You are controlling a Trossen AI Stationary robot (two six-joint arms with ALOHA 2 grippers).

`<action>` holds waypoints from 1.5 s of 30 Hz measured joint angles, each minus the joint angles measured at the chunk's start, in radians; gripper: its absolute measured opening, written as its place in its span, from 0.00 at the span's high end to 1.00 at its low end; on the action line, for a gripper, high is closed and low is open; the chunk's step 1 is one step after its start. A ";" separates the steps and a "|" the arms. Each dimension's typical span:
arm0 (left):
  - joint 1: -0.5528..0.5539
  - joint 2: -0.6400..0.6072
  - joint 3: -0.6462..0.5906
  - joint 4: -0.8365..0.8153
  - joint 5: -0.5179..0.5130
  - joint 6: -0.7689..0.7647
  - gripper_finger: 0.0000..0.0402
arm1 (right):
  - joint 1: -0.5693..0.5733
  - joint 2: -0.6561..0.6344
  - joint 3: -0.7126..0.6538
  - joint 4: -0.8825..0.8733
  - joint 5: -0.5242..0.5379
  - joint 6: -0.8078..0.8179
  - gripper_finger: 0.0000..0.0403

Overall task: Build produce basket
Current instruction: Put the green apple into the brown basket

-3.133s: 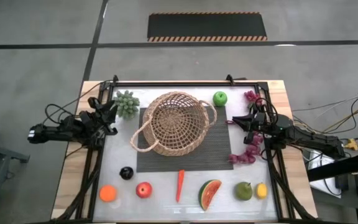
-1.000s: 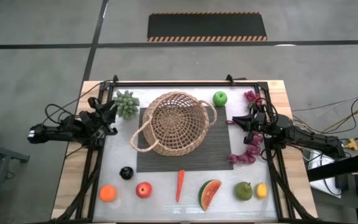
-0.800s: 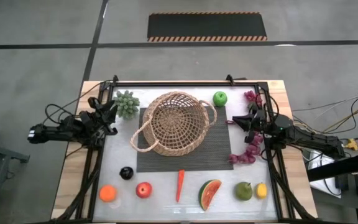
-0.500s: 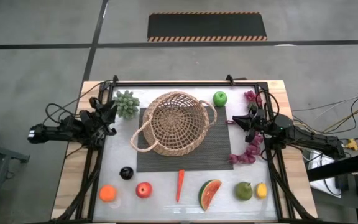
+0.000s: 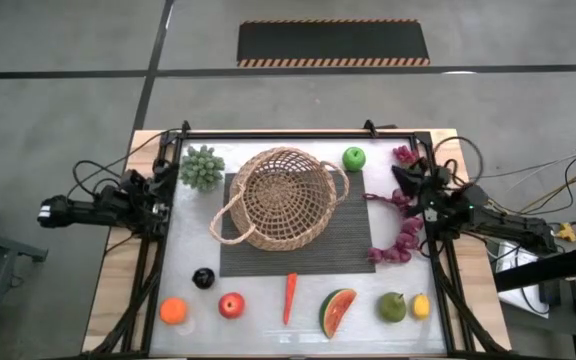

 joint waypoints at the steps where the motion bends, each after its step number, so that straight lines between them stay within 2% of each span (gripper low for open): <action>1: 0.000 0.014 0.000 0.004 -0.001 -0.024 0.74 | 0.000 0.010 0.000 0.039 0.000 -0.028 0.94; 4: 0.000 0.061 0.001 0.000 -0.002 -0.072 0.74 | 0.000 0.040 0.000 0.110 0.000 -0.104 0.94; 10: 0.000 0.161 0.006 0.003 -0.009 -0.078 0.74 | 0.000 0.134 0.007 0.168 0.000 -0.128 0.94; 17: 0.000 0.226 0.047 0.080 -0.019 0.077 0.74 | -0.001 0.293 0.169 0.116 0.035 -0.178 0.94; 21: 0.000 0.240 0.053 0.132 -0.020 0.136 0.74 | -0.001 0.380 0.308 -0.044 0.046 -0.221 0.94; 29: 0.000 0.229 0.054 0.143 -0.021 0.233 0.74 | -0.021 0.561 0.601 -0.427 0.212 -0.291 0.94; 36: 0.000 0.225 0.054 0.211 -0.024 0.376 0.74 | -0.117 0.715 0.821 -0.716 0.217 -0.313 0.94; 39: 0.000 0.225 0.054 0.224 -0.024 0.426 0.74 | -0.172 0.776 0.879 -0.810 0.166 -0.342 0.94; 45: 0.000 0.221 0.055 0.240 -0.028 0.452 0.74 | -0.319 0.874 0.956 -0.840 -0.059 -0.376 0.94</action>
